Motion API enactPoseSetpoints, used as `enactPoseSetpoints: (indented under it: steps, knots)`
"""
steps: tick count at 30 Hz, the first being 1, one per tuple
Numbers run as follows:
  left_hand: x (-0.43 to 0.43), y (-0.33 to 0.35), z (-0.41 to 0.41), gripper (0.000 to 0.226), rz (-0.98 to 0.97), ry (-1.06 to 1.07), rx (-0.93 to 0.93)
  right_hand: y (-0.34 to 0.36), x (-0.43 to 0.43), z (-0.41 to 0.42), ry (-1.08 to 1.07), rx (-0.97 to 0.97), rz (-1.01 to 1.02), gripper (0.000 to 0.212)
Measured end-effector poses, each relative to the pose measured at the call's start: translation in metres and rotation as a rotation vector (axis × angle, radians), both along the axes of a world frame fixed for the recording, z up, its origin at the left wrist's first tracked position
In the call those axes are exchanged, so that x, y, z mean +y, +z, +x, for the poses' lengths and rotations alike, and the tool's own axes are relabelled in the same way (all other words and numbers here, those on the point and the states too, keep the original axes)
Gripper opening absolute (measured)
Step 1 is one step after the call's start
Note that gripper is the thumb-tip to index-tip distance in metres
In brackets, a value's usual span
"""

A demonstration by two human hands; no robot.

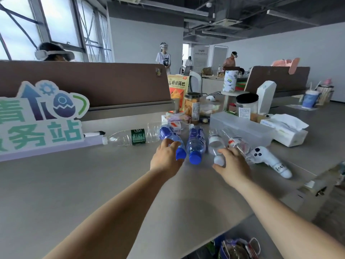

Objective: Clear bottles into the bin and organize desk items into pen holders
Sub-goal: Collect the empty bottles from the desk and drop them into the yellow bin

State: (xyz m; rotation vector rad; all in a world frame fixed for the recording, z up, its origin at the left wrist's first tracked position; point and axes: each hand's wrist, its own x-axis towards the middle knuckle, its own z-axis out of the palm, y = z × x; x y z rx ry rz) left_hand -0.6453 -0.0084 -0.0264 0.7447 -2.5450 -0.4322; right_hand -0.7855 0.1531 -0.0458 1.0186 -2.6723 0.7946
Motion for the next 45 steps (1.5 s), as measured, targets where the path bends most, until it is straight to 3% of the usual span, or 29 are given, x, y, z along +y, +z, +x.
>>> enactPoseSetpoints:
  steps: [5,15,18,21,34,41,45]
  knots:
    - [0.002,-0.015,-0.018,0.051,-0.131,0.053,-0.095,-0.006,-0.004,-0.004,0.006,0.018,0.0,0.048]
    - [-0.004,-0.018,-0.008,0.038,-0.026,0.085,-0.048,-0.007,-0.005,0.003,0.013,-0.01,0.004,0.034]
    - [-0.005,-0.018,0.004,0.043,-0.016,0.11,-0.056,-0.007,-0.001,0.012,0.015,-0.024,0.003,0.03]
    - [0.0,-0.019,0.009,0.052,-0.056,0.098,-0.097,-0.007,0.006,0.02,0.029,-0.021,0.007,0.033]
    - [-0.003,-0.015,0.008,0.035,-0.014,0.183,-0.089,-0.006,0.009,0.023,0.078,-0.082,-0.031,0.046]
    - [-0.002,-0.022,0.006,0.036,0.079,0.095,-0.029,-0.006,0.013,0.024,0.055,-0.042,-0.033,0.034]
    - [0.006,-0.02,0.013,0.041,0.021,0.136,-0.049,0.001,0.02,0.028,-0.016,0.005,-0.009,0.035]
